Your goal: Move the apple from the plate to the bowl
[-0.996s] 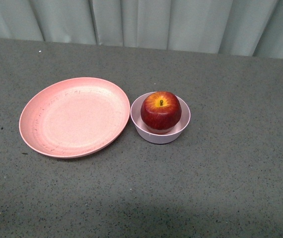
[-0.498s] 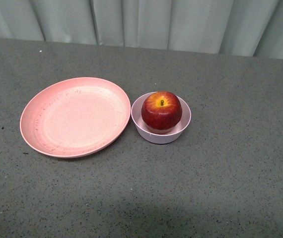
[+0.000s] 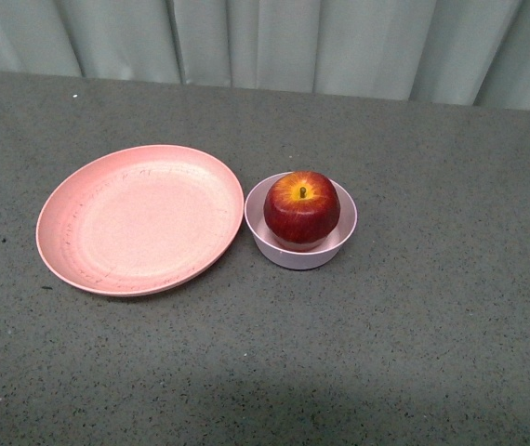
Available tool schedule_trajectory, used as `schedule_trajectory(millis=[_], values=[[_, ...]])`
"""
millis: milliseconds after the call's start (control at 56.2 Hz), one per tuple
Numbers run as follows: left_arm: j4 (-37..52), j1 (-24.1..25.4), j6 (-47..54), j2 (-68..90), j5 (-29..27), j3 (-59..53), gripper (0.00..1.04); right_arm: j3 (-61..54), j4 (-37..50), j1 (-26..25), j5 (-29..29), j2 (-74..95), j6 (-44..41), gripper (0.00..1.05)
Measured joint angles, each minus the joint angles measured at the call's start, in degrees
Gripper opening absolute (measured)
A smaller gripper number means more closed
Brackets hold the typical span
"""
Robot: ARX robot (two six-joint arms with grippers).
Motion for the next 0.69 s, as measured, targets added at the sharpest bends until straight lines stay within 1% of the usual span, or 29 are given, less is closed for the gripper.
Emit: schedule_trajectory(millis=[231,302,694], values=[[0.0,0.0,0.04,0.0,0.0,0.0,1.0,0.0,0.0,0.0,0.0,0.0,0.0,0.95],[0.0,0.0,0.04,0.0,-0.02,0.0,0.97,0.0,0.0,0.0,0.0,0.0,0.0,0.95],[0.0,0.0,0.07,0.0,0.0,0.0,0.98,0.0,0.0,0.0,0.0,0.0,0.0,0.95]])
